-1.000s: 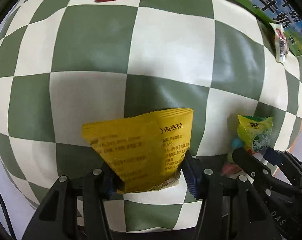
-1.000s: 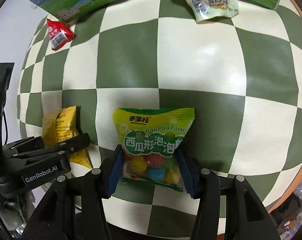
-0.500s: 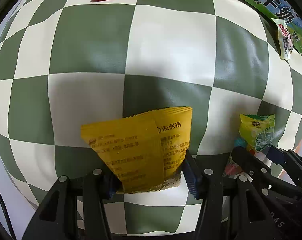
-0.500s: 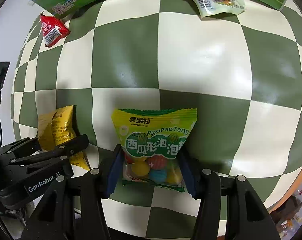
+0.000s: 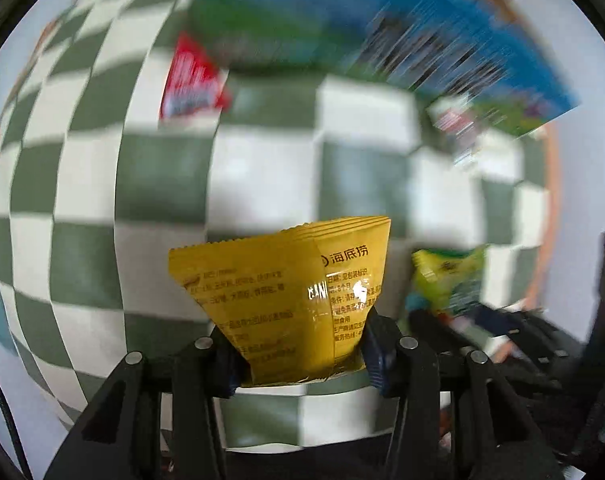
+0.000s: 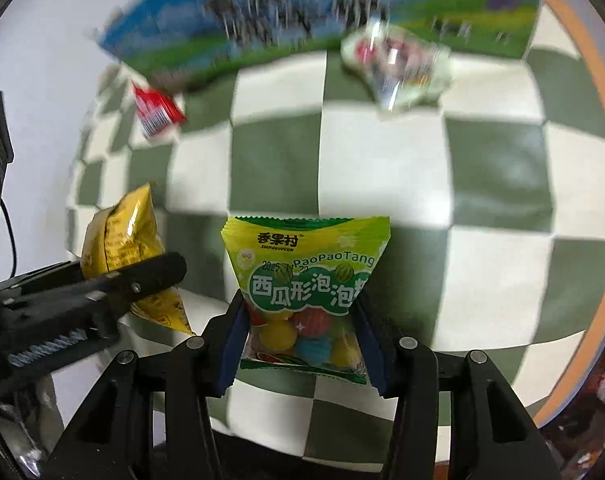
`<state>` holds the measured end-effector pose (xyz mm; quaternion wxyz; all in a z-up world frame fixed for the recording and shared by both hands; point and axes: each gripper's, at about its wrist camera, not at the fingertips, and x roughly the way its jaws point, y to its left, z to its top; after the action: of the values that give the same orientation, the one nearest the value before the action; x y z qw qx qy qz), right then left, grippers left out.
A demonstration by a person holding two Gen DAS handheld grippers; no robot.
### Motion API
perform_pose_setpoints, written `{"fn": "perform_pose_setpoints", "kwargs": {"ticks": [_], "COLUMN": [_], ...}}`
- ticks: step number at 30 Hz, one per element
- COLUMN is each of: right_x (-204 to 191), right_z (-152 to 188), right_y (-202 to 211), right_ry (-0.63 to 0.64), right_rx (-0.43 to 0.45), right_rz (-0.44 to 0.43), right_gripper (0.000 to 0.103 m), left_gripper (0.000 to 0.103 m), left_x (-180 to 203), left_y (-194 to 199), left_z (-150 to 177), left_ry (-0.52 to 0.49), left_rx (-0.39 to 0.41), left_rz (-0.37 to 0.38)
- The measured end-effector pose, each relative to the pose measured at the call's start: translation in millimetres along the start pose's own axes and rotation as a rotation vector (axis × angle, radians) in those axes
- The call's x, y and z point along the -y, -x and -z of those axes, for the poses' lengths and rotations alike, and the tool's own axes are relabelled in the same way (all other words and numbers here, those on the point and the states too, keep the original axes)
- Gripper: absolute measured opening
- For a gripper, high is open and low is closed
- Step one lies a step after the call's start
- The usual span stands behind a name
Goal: Organize snacks
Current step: 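Carry both packets into the box and open both tools to release them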
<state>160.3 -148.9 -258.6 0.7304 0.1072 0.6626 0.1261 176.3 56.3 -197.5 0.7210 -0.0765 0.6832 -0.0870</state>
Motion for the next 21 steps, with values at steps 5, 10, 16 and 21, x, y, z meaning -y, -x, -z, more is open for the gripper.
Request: {"fn": "perform_pose_setpoints", "kwargs": {"ticks": [5, 10, 16, 21], "right_x": [12, 15, 27, 42], "right_z": [-42, -110, -212, -293], "right_y": [79, 147, 154, 127], "right_ry": [0.005, 0.02, 0.015, -0.01], "right_rx": [0.129, 0.276, 0.311, 0.24], "right_rz": [-0.057, -0.057, 0.045, 0.098], "right_gripper": [0.053, 0.053, 0.053, 0.054], "left_gripper": [0.044, 0.045, 0.045, 0.045], "left_x": [39, 62, 55, 39], "left_y": [69, 103, 82, 47], "left_z": [-51, -126, -217, -266], "left_ry": [-0.07, -0.131, -0.126, -0.087], "left_rx": [0.118, 0.202, 0.157, 0.088], "left_rz": [0.073, 0.034, -0.066, -0.11]}}
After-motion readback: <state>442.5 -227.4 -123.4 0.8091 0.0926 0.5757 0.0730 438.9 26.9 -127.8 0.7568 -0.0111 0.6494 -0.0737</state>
